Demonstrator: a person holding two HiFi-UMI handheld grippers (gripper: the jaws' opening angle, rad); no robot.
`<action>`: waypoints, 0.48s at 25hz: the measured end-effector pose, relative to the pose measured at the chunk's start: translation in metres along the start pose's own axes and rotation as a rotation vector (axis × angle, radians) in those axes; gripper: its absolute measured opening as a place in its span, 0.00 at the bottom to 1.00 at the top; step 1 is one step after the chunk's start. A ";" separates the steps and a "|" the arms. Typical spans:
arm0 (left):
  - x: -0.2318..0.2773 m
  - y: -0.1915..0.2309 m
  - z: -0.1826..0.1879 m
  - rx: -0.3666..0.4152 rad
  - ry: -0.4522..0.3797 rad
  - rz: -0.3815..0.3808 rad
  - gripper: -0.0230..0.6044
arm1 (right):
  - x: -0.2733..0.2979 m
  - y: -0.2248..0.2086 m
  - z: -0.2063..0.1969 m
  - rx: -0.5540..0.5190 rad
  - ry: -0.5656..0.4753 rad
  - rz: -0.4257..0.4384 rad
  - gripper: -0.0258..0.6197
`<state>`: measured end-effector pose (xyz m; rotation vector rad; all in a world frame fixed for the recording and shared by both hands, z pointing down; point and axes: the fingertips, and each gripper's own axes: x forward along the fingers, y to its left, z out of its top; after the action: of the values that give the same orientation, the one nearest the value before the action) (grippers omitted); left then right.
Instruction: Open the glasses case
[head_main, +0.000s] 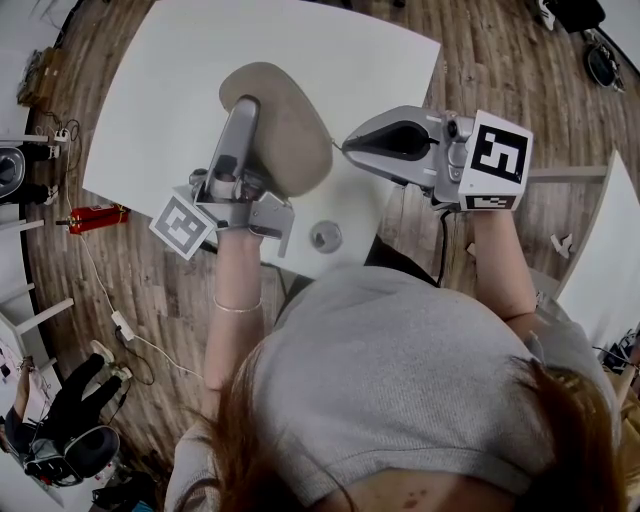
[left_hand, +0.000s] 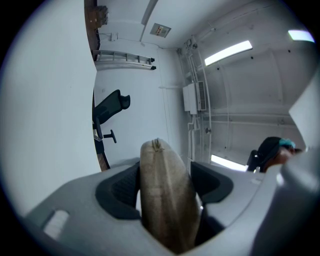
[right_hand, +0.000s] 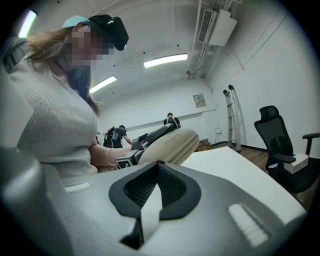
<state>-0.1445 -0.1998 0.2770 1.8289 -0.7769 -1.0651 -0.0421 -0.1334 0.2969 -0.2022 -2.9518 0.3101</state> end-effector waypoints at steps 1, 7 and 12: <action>0.000 0.000 0.000 -0.002 -0.002 0.000 0.54 | 0.000 0.001 0.000 -0.001 0.001 0.003 0.04; 0.003 0.003 0.006 -0.007 -0.010 0.000 0.54 | 0.002 -0.001 0.000 -0.002 0.011 0.018 0.04; 0.001 0.005 0.008 -0.012 -0.028 0.002 0.54 | 0.004 0.003 -0.004 0.002 0.017 0.030 0.05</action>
<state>-0.1512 -0.2057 0.2786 1.8062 -0.7871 -1.0938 -0.0451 -0.1296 0.3006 -0.2477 -2.9344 0.3137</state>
